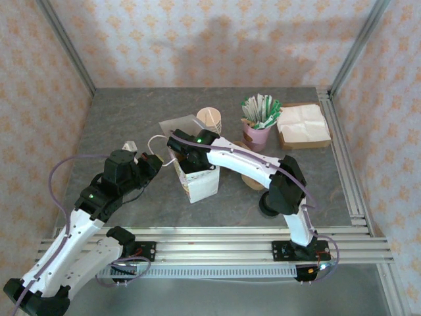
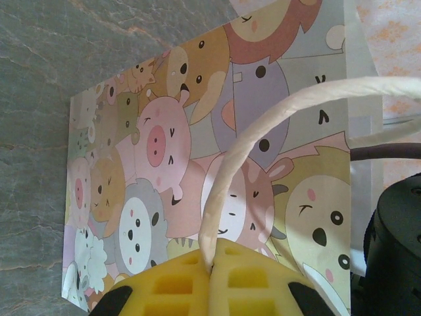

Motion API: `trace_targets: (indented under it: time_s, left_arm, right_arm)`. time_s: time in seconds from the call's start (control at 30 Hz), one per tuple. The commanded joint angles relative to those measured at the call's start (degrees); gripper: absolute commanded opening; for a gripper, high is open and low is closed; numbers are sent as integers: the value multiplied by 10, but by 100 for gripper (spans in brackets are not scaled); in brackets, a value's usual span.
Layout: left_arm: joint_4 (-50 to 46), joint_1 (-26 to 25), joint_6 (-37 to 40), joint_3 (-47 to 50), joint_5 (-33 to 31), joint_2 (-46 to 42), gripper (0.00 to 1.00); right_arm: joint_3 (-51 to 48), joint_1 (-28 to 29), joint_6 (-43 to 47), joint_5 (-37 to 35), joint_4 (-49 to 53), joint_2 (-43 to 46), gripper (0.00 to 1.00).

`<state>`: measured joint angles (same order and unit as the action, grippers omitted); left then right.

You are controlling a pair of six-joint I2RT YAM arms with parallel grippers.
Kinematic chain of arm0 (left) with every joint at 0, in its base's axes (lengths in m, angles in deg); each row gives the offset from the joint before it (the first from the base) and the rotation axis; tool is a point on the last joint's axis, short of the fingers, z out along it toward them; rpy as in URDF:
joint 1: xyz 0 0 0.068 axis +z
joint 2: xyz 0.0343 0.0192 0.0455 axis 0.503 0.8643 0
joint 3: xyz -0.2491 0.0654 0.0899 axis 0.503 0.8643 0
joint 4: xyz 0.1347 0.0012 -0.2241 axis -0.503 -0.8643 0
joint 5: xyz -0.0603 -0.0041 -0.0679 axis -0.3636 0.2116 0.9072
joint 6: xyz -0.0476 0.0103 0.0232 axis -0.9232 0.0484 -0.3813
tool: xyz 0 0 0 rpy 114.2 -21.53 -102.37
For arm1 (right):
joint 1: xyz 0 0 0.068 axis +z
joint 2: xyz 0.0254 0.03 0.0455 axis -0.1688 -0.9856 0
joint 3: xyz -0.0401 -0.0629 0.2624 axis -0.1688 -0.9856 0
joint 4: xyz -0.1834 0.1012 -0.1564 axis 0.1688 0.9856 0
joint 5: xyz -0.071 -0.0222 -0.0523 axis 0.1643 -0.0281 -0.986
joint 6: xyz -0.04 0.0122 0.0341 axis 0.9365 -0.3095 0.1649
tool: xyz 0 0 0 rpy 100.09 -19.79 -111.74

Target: Pack the takeout coffee

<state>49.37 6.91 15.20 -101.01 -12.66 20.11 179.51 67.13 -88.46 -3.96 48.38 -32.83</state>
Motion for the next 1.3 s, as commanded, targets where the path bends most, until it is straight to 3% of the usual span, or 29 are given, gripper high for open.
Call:
trace_targets:
  time_s: [0.0, 0.57, 1.27]
  left_arm:
    - [-8, -5, 12, -2, -14, 4, 0]
    - [-10, -6, 14, -4, -16, 5, 0]
    - [-12, -8, 17, -6, -21, 6, 0]
  right_arm:
    - [-8, 2, -4, -23, 32, -20, 91]
    - [-10, 3, -3, -21, 33, -19, 90]
    - [8, 8, -2, -22, 45, -10, 96]
